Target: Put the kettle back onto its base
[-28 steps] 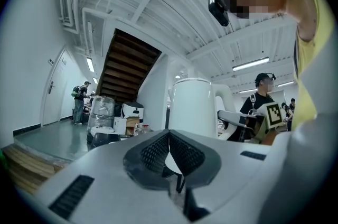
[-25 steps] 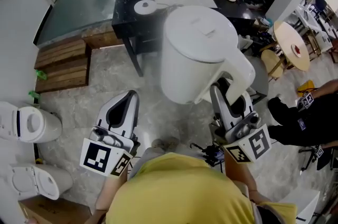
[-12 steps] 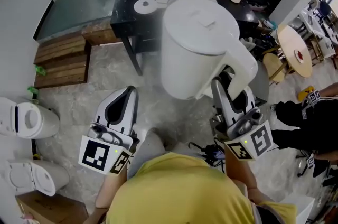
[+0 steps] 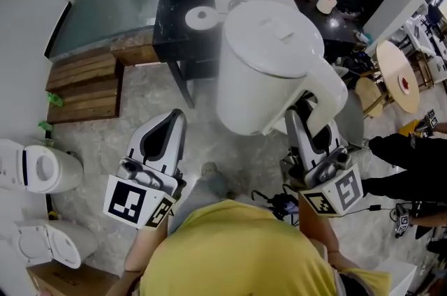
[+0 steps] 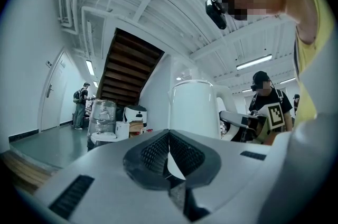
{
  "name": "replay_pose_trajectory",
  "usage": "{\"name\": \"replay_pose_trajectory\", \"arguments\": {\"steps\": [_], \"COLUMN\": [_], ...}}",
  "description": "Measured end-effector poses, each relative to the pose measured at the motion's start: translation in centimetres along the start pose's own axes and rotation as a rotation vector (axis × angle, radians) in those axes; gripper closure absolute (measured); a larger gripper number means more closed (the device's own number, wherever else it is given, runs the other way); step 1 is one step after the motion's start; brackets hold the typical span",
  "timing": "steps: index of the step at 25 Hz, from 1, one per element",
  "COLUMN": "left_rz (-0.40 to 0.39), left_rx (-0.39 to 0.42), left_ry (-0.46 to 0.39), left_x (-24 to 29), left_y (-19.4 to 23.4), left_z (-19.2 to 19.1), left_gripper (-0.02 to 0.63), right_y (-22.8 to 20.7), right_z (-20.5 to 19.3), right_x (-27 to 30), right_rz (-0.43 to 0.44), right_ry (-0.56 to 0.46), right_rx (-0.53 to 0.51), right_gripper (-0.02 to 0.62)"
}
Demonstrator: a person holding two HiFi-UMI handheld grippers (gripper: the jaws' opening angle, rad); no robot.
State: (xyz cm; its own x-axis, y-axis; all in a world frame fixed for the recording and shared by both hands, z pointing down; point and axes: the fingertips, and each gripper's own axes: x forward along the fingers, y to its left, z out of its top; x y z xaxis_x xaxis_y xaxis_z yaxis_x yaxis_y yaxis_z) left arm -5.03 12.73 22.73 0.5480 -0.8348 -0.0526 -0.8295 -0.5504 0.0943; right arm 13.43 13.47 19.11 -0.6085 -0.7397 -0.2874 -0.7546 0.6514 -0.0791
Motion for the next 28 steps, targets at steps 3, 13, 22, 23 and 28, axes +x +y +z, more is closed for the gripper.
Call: {"name": "replay_pose_trajectory", "arguments": {"steps": [3, 13, 22, 23, 28], "left_rz": [-0.018, -0.074, -0.097, -0.100, -0.107], "left_rx": [0.005, 0.006, -0.015, -0.017, -0.028], "left_ry": [0.002, 0.003, 0.011, 0.012, 0.010], "left_x": [1.6, 4.9, 5.7, 5.8, 6.3], "left_y": [2.5, 8.0, 10.0, 10.1, 10.9], "left_z": [0.3, 0.4, -0.3, -0.5, -0.8], "left_gripper": [0.597, 0.597, 0.597, 0.597, 0.597], "right_y": [-0.5, -1.5, -1.5, -1.5, -1.8], "right_z": [-0.4, -1.7, -2.7, -2.8, -3.4], "right_x": [2.7, 8.5, 10.4, 10.5, 11.2], "right_rz": [-0.012, -0.050, -0.066, -0.068, -0.072], "right_ry": [-0.016, -0.043, -0.035, -0.033, -0.028], "right_rx": [-0.010, -0.029, -0.029, -0.030, -0.023], "right_gripper": [0.506, 0.506, 0.508, 0.508, 0.508]}}
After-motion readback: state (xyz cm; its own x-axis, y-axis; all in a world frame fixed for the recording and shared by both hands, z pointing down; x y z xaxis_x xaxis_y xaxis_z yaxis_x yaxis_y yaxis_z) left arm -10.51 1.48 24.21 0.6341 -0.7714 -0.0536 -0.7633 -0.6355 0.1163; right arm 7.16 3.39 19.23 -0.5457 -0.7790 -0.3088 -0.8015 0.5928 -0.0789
